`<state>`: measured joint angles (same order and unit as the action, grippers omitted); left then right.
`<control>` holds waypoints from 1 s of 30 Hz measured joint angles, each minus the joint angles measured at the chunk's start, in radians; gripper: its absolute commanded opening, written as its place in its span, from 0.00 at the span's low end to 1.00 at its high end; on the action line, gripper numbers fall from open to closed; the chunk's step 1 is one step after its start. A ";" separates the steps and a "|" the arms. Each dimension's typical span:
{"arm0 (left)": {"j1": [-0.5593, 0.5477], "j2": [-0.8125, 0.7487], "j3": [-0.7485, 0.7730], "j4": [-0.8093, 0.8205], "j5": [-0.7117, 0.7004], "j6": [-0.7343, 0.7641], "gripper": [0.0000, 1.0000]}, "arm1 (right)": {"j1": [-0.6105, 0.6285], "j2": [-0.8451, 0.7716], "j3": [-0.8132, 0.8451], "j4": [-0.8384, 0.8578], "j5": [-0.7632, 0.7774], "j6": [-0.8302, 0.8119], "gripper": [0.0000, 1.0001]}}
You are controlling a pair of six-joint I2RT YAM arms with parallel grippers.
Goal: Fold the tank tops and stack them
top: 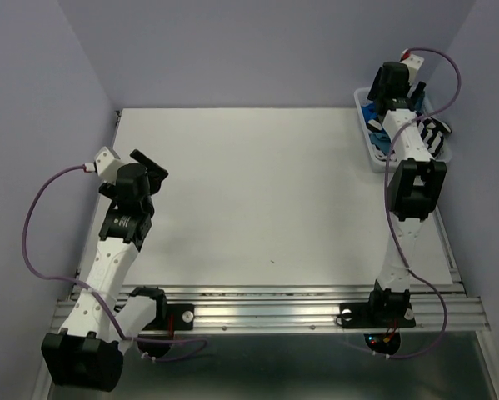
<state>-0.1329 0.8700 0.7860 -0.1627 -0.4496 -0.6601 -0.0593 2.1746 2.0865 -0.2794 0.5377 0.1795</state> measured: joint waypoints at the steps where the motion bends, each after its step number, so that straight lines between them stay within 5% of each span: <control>1: 0.000 0.014 0.001 0.002 0.000 0.002 0.99 | -0.003 0.064 0.064 -0.019 0.035 -0.011 1.00; 8: 0.000 0.077 0.016 0.016 0.002 0.017 0.99 | -0.024 0.294 0.258 -0.061 0.167 -0.079 1.00; 11: 0.000 0.089 0.018 0.023 0.005 0.018 0.99 | -0.041 0.306 0.253 -0.081 0.194 -0.098 0.91; 17: 0.000 0.115 0.031 0.035 0.018 0.018 0.99 | -0.060 0.301 0.201 -0.076 0.237 -0.124 0.30; 18: 0.000 0.116 0.032 0.035 0.020 0.018 0.99 | -0.061 0.299 0.182 -0.077 0.239 -0.126 0.01; 30: 0.000 0.107 0.032 0.040 0.024 0.017 0.99 | -0.064 0.118 0.072 -0.093 0.082 -0.088 0.01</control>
<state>-0.1329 0.9768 0.8177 -0.1230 -0.4259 -0.6430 -0.1230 2.2925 2.1590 -0.3721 0.6201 0.0914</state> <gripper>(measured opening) 0.985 0.056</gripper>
